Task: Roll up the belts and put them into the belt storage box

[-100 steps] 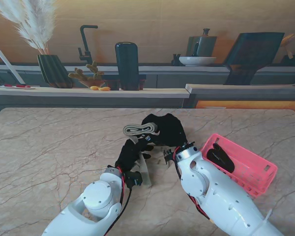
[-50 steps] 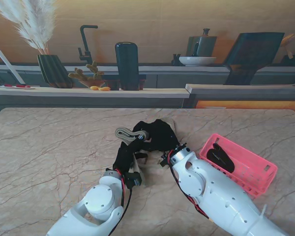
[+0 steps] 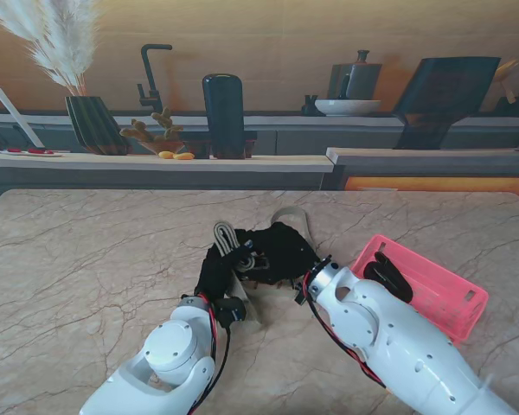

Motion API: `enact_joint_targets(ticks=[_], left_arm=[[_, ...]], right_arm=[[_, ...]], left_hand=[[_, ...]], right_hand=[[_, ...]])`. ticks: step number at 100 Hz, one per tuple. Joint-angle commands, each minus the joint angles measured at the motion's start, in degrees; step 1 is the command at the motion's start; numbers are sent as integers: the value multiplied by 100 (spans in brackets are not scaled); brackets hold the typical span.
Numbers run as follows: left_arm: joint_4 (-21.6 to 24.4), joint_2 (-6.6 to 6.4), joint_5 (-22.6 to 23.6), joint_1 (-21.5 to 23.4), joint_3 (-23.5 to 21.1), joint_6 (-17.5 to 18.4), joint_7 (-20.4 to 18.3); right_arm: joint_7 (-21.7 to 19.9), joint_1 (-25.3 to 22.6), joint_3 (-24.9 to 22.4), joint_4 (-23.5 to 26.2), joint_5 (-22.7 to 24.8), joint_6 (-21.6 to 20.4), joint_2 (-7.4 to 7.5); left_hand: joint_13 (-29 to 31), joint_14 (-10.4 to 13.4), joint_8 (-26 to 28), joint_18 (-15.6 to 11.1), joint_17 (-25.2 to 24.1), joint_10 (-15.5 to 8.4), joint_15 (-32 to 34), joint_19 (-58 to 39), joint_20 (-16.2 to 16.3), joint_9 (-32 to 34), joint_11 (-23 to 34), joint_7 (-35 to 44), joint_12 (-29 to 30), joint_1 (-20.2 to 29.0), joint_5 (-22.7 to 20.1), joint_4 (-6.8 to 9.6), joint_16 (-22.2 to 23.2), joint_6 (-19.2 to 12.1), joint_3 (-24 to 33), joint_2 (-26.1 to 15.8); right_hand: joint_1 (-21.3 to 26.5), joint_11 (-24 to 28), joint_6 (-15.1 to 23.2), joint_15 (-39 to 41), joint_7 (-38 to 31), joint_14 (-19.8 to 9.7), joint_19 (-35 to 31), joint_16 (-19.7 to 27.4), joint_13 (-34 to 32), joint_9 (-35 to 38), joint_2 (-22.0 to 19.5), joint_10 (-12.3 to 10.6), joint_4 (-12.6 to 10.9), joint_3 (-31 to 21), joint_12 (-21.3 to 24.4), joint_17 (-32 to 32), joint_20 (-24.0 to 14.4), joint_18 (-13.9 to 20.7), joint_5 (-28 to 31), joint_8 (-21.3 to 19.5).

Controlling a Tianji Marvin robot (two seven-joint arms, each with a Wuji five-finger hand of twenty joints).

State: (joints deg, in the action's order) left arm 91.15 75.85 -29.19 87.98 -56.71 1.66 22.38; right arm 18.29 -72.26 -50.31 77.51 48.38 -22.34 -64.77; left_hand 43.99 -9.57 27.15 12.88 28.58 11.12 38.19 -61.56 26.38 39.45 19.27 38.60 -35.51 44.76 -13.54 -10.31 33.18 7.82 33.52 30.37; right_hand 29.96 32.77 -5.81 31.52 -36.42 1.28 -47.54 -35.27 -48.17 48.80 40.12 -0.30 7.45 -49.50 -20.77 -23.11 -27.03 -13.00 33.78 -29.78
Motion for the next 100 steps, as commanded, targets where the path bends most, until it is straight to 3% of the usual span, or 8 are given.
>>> enact_joint_targets(ticks=[1, 14, 26, 38, 49, 64, 86, 100], left_arm=[[147, 80, 19, -58, 30, -89, -102], [112, 34, -46, -99, -22, -368, -361], [29, -71, -126, -164, -84, -609, -913], [-111, -206, -129, -269, -122, -773, -1601], [-268, -328, -162, -389, -143, -878, -2256], [-505, -513, -71, -603, -106, -954, -3181], [-701, -862, 470, -930, 72, -887, -4461], [-720, -949, 593, -1012, 173, -791, -4745]], right_arm=[[-92, -268, -93, 323, 197, -92, 88], [-189, -717, -677, 830, 507, -94, 190], [20, -1116, -1196, 1182, 797, -80, 222], [207, -1389, -1632, 1402, 1035, -185, 252], [136, -1513, -1971, 1522, 1100, -474, 281], [-387, -1581, -2336, 1636, 950, -865, 316], [-1357, -1431, -2450, 1543, 363, -1179, 376], [-1871, -1235, -2258, 1348, -137, -1235, 408]], left_hand=[[257, 124, 142, -56, 182, -762, 301, -340, -33, 1115, 212, 376, -945, 1383, -286, 519, 266, -287, 305, -372], [356, -66, 330, 244, 218, -599, 545, -721, 154, 1328, 100, 600, -1112, 1936, -636, 472, 488, -338, -41, -713], [474, -128, 492, 433, 239, -409, 901, -1087, 600, 1380, 52, 676, -1205, 2257, -908, 520, 846, -458, -365, -946], [686, -44, 700, 489, 393, -282, 1102, -1250, 1069, 1442, 142, 605, -1203, 2243, -1202, 572, 1195, -527, -377, -981], [914, -72, 781, 564, 558, -174, 1482, -1625, 1447, 1573, 350, 565, -1214, 1966, -1474, 626, 1527, -565, -350, -991], [1304, 107, 855, 565, 880, -70, 2120, -2239, 1880, 1698, 999, 660, -1311, 1744, -1702, 674, 1884, -538, -676, -792], [1638, 374, 994, 408, 1291, -87, 2345, -2488, 1892, 1803, 1342, 791, -1318, 1578, -1794, 770, 1937, -498, -1051, -423], [1669, 417, 1148, 348, 1335, -136, 2312, -2479, 1848, 1809, 1385, 916, -1318, 1538, -1770, 801, 1923, -539, -1104, -308]], right_hand=[[-233, -406, 1029, -291, 222, 117, 215, 112, 344, -389, -113, 552, -254, 107, 64, 216, -156, -43, 12, -104], [-434, -564, 997, -396, 440, 157, 367, 114, 447, -490, -306, 567, -285, 338, 44, 347, -311, -95, -60, -181], [-524, -582, 1144, -402, 436, 171, 402, 92, 427, -470, -416, 569, -317, 386, 16, 329, -380, -85, -70, -264], [-510, -639, 1327, -438, 425, 131, 393, 87, 404, -511, -467, 529, -341, 362, -3, 216, -464, 0, -240, -362], [-264, -851, 1759, -676, 413, 79, 421, 190, 374, -788, -488, 490, -326, 273, 20, 63, -584, 112, -715, -485], [146, -1086, 2314, -1126, 298, 60, 470, 463, 425, -1348, -381, 414, -305, 73, 123, -92, -632, 231, -1563, -446], [55, -1246, 1877, -1637, 366, -38, 626, 780, 719, -1791, -94, 400, -247, -47, 208, -90, -583, 458, -2054, -190], [67, -1225, 1606, -1682, 443, -37, 672, 838, 724, -1919, -27, 451, -207, 182, 218, -98, -572, 493, -2015, -81]])
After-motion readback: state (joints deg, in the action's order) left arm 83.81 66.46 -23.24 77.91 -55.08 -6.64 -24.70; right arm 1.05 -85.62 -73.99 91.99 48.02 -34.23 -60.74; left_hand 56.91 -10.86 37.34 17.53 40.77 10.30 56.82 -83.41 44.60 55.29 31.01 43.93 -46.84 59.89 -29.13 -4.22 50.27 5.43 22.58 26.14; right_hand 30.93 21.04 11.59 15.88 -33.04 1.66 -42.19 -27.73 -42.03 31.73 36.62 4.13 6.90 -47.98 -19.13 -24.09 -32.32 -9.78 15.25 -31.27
